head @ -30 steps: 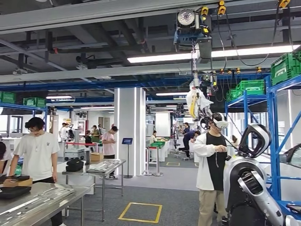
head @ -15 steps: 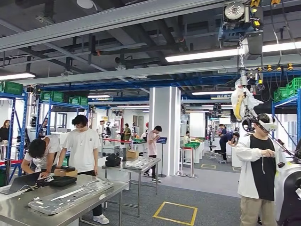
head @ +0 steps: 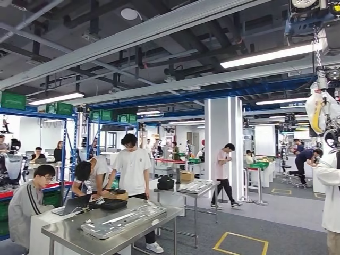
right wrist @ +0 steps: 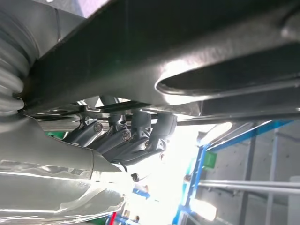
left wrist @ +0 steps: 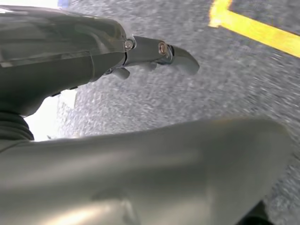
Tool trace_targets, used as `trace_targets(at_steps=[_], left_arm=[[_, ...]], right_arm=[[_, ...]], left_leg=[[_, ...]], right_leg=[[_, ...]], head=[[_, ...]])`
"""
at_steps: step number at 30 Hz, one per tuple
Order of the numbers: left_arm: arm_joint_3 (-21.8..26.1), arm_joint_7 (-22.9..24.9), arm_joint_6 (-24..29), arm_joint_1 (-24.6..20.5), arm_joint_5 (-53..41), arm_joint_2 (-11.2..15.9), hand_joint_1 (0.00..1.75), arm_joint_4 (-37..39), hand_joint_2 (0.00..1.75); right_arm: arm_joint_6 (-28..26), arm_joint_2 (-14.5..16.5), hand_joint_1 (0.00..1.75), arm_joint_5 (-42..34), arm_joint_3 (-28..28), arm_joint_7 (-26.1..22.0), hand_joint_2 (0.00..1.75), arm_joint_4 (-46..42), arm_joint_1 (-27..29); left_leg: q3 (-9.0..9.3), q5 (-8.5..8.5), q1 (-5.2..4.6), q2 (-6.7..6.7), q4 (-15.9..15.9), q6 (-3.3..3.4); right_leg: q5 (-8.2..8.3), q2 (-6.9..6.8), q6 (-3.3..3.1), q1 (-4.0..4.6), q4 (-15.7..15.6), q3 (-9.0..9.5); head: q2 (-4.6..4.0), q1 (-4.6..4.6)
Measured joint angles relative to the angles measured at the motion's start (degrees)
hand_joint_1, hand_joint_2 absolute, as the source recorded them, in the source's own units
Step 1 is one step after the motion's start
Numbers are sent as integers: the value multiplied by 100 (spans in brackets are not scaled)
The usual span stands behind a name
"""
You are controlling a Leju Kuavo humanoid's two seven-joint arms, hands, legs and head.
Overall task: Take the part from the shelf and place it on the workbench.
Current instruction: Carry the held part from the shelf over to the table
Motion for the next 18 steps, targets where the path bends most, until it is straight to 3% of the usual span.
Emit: trace_targets(at_steps=[2,4,5,6,8,10,11,12,13,15,17,18], left_arm=[[1,13,-3,-17,-2,-6,0,0,175],[1,13,-6,-33,-6,-8,0,0,175],[1,15,-9,-28,-9,-8,0,0,175],[1,18,-12,-20,-13,-9,0,0,175],[1,21,-15,-11,-20,-12,0,0,175],[1,18,-18,-22,-33,-28,0,0,175],[2,15,-22,-25,-39,-37,0,0,175],[4,13,-29,-22,-43,-42,0,0,175],[7,10,-38,-16,-42,-42,0,0,175],[12,3,-64,-12,-39,-42,0,0,175],[14,-9,-81,-30,-36,-42,0,0,175],[15,-16,-87,-40,-34,-42,0,0,175]], right_arm=[[7,3,175,-8,2,-2,175,8,-5],[13,0,175,-13,5,0,175,28,-2],[15,0,175,-15,7,2,175,38,-2],[15,0,175,-17,9,3,175,45,-3],[19,0,175,-25,9,4,175,50,-5],[26,-2,175,-33,11,6,175,51,-13],[32,-2,175,-37,13,7,175,52,-17],[38,-3,175,-42,15,8,175,53,-21],[44,-2,175,-46,17,8,175,54,-26],[51,-1,175,-57,19,8,175,55,-35],[54,-7,175,-67,19,8,175,60,-33],[55,-11,175,-70,19,7,175,68,-28]], left_leg=[[-289,-350,5,329,610,-51],[-596,-602,57,458,1268,-116],[-630,-588,89,487,1355,-146],[-544,-472,119,520,1206,-174],[-128,-131,148,722,446,-222],[154,40,127,900,-98,-180],[179,33,102,924,-164,-135],[166,37,86,858,-162,-77],[161,37,77,802,-161,-34],[164,46,74,695,-170,45],[168,53,63,577,-174,108],[168,54,46,510,-173,132]], right_leg=[[16,-180,-20,-9,-35,12],[7,-365,-11,-10,-34,10],[-2,-446,1,-13,-33,11],[-14,-521,18,-18,-31,19],[-54,-651,79,-20,-22,53],[-101,-751,156,5,1,82],[-115,-792,189,16,5,93],[-123,-834,215,14,5,105],[-140,-846,248,-4,0,120],[-296,-659,292,-47,167,70],[-657,-367,293,-60,810,-220],[-837,-294,279,-56,1244,-433]], head=[[0,1],[0,1],[0,1],[0,1],[0,1],[0,0],[0,0],[0,-1],[0,0],[0,0],[0,-1],[0,-1]])
